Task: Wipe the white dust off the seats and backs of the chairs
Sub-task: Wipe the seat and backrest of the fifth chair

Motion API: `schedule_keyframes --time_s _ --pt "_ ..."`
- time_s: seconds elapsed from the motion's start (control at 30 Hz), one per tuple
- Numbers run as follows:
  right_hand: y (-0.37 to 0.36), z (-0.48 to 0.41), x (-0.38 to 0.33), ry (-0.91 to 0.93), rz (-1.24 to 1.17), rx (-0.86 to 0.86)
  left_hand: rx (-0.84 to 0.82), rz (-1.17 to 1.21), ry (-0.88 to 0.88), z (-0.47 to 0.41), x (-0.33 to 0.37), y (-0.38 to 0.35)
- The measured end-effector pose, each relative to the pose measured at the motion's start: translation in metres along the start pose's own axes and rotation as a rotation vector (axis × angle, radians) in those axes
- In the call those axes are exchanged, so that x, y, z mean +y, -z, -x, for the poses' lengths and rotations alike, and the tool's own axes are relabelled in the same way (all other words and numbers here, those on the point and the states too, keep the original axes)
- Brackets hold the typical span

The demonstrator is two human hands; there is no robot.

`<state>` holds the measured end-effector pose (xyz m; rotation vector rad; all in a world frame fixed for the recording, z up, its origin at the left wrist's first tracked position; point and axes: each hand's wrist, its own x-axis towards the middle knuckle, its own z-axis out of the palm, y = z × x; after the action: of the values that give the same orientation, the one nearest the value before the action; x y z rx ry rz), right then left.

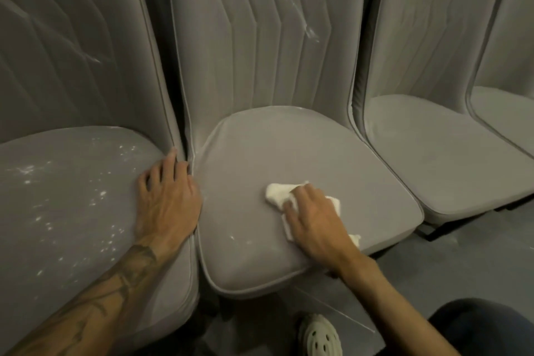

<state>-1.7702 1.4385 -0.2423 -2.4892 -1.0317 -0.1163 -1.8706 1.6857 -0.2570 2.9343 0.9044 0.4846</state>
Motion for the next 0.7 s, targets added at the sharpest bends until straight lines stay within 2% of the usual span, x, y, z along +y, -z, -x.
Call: schedule_keyframes --time_s 0.07,0.13,0.23,0.33,0.4,0.5,0.57,0.63,0.7 --pt "0.011 0.005 0.023 -0.169 0.002 0.101 0.001 -0.004 0.002 0.000 0.001 0.001" --pt "0.006 0.014 0.013 -0.229 0.055 0.197 0.002 0.001 0.008 0.001 0.002 0.003" --pt "-0.029 0.024 -0.045 -0.044 0.008 0.231 -0.005 0.007 0.007 0.001 0.004 0.005" --pt "-0.044 0.028 -0.069 0.071 -0.084 0.149 -0.002 -0.003 0.007 0.002 0.002 0.003" --pt "-0.030 0.027 -0.044 0.084 -0.042 0.174 0.003 0.010 0.013 0.002 0.001 0.001" --pt "-0.001 0.025 0.005 -0.133 -0.017 0.250 0.014 0.007 0.016 0.002 0.001 -0.001" --pt "-0.006 0.028 -0.002 -0.195 0.007 0.319 0.020 0.004 0.013 0.002 0.000 -0.001" --pt "-0.031 0.034 -0.044 -0.107 -0.024 0.313 0.028 0.003 0.003 0.002 0.000 -0.002" --pt "-0.056 0.038 -0.088 0.032 -0.053 0.231 0.046 -0.001 0.010 0.001 0.001 -0.004"
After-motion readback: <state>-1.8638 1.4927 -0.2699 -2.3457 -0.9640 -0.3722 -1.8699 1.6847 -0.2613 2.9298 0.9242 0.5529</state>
